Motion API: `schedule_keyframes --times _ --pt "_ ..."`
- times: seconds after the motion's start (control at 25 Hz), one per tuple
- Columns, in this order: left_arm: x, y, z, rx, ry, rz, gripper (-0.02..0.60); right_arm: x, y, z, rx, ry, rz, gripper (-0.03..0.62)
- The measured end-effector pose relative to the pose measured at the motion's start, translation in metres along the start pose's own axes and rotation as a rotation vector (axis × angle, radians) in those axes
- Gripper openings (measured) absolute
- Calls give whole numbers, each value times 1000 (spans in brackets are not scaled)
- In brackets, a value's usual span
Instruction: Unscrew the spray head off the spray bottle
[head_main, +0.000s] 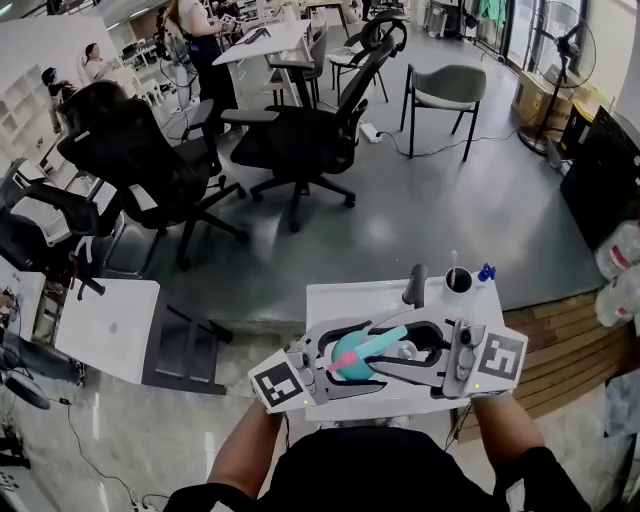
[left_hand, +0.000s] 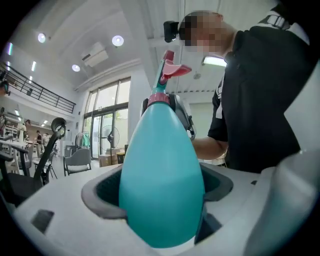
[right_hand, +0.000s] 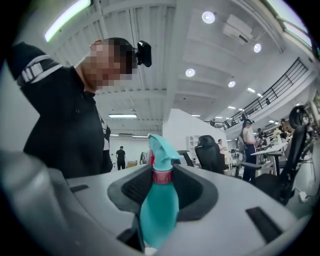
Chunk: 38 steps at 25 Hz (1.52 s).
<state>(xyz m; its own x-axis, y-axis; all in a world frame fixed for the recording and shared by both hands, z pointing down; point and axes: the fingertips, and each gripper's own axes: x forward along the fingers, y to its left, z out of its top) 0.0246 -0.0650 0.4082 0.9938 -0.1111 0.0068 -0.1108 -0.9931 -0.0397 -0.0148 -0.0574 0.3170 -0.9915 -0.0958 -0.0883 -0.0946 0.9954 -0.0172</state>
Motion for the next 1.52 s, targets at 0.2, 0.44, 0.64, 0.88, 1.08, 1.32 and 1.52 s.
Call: schedule_keyframes --times 0.2,0.44,0.64,0.88,1.08,1.32,1.52 --pt "-5 39 -12 -64 15 232 428 -6 -35 -3 -28 -77 -231 168" --pt "-41 87 -40 -39 94 584 428 -15 -56 -21 62 -63 -437 183" --pt "-44 94 -42 -36 106 664 428 -6 -62 -27 78 -24 -483 170" --pt "-23 80 -42 11 116 635 428 4 -66 -31 101 7 -507 172" --pt "-18 74 -40 53 131 633 429 7 -65 -26 87 -14 -539 150" --pt "-14 69 -32 62 120 599 428 4 -59 -18 59 -3 -508 138" --pt "-13 59 -28 74 102 528 428 5 -48 -14 22 15 -429 137"
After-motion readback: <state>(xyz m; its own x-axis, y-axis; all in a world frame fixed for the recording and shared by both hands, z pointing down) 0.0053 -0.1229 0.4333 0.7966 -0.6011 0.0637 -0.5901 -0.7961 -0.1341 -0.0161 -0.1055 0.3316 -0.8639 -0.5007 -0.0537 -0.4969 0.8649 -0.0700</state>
